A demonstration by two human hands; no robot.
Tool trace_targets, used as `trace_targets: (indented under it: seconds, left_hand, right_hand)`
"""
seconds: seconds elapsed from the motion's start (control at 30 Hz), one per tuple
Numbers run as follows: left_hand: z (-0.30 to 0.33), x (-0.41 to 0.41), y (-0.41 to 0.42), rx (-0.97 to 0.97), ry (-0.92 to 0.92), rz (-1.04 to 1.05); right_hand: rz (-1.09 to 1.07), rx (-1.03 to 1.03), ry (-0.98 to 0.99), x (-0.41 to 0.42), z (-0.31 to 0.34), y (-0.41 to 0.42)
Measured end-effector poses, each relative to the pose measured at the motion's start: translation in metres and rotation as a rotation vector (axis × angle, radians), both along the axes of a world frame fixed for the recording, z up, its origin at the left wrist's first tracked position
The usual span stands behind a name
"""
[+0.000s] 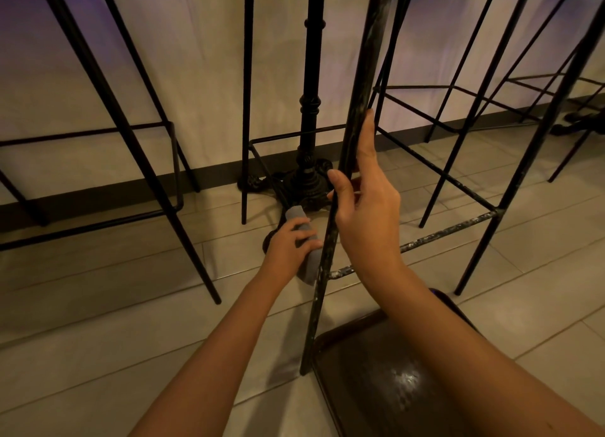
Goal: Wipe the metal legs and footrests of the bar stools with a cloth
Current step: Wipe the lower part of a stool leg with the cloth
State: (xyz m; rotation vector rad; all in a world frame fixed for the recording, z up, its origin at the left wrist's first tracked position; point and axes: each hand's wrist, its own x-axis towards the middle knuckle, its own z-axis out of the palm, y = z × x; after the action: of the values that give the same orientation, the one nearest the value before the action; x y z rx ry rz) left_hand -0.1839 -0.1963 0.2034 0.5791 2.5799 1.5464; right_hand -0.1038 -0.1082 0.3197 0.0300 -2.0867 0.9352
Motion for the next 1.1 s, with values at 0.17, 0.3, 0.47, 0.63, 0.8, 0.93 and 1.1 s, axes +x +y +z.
trace_targets:
  seconds: [0.17, 0.3, 0.47, 0.63, 0.8, 0.93, 1.1]
  left_hand:
    - [-0.009, 0.022, -0.003, 0.026, 0.055, -0.105]
    - [-0.006, 0.023, -0.002, 0.061, 0.04, -0.089]
    - [0.002, 0.016, 0.001, 0.014, 0.065, -0.048]
    - [0.006, 0.012, 0.005, 0.022, 0.026, 0.016]
    - [0.001, 0.021, 0.007, 0.036, 0.021, 0.022]
    - [-0.005, 0.034, 0.007, 0.045, 0.027, 0.002]
    - [0.001, 0.023, 0.008, 0.034, 0.017, 0.012]
  right_hand:
    - [-0.001, -0.002, -0.004, 0.0, 0.0, 0.001]
    - [-0.004, 0.003, 0.003, 0.001, 0.001, 0.0]
    - [-0.014, 0.014, 0.0, 0.001, 0.001, 0.0]
    - [-0.026, 0.021, 0.001, 0.002, 0.001, 0.0]
    - [-0.019, 0.009, 0.003, 0.002, 0.002, -0.001]
    - [-0.015, 0.008, -0.006, 0.002, 0.002, 0.0]
    - [-0.007, 0.017, -0.014, 0.001, 0.001, 0.001]
